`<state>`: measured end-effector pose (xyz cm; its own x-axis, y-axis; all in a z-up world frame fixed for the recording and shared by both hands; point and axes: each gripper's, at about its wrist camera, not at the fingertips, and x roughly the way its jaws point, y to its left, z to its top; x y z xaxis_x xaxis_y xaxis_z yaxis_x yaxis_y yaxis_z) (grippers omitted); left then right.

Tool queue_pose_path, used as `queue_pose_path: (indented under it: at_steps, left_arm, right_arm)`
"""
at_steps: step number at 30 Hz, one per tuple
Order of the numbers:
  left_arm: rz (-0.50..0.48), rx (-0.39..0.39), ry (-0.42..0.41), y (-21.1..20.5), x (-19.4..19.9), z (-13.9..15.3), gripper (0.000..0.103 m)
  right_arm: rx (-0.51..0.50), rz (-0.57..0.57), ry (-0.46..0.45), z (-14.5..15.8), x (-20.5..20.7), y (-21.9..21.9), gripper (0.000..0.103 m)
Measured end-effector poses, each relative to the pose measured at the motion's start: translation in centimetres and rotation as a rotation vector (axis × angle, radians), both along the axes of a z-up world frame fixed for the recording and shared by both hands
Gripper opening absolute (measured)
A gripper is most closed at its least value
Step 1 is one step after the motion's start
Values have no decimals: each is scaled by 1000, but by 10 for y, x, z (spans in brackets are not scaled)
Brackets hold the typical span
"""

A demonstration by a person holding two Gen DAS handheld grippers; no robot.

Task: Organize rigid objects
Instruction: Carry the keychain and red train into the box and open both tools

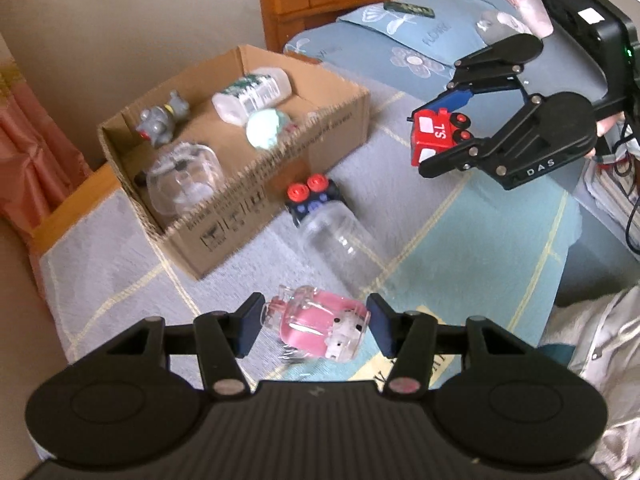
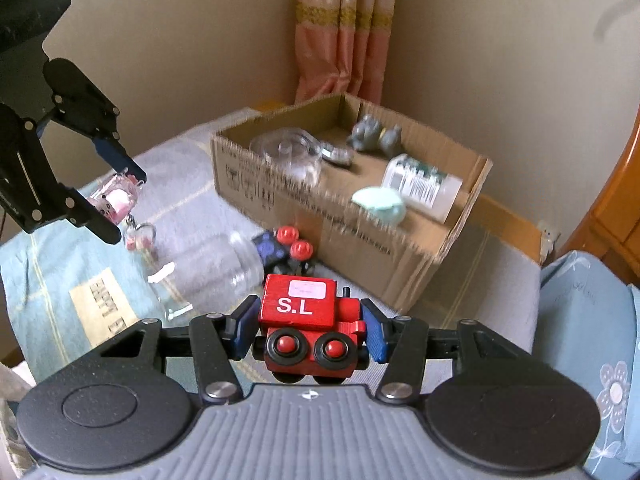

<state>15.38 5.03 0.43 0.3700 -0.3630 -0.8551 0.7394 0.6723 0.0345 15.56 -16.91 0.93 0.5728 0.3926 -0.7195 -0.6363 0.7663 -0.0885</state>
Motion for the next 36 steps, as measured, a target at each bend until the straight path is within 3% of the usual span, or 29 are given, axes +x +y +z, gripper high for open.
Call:
queue_pose_path:
  at_steps: [10,17,31,33,35,36]
  left_arm:
    - [-13,-43,-117,-8,22,56,55]
    - [0,-52,-207,-27,53,89,55]
    - [52,-45,-183,-59,138,78,55]
    - [62,-41,-178,-59,146,74,55]
    - [73,-39,-171,-60,155,69,55]
    - [77,-37,-165,-59,159,67,55]
  right_arm:
    - [33,-34,-52,37,34,0,58]
    - [49,-63,-70,46,68,6,58]
    - [39,-104,-32,27,119,8,58]
    - [38,-104,-37,25,121,7,67]
    - [47,-117,-48,25,121,6,97]
    - [58,-118,-54,24,121,5,100]
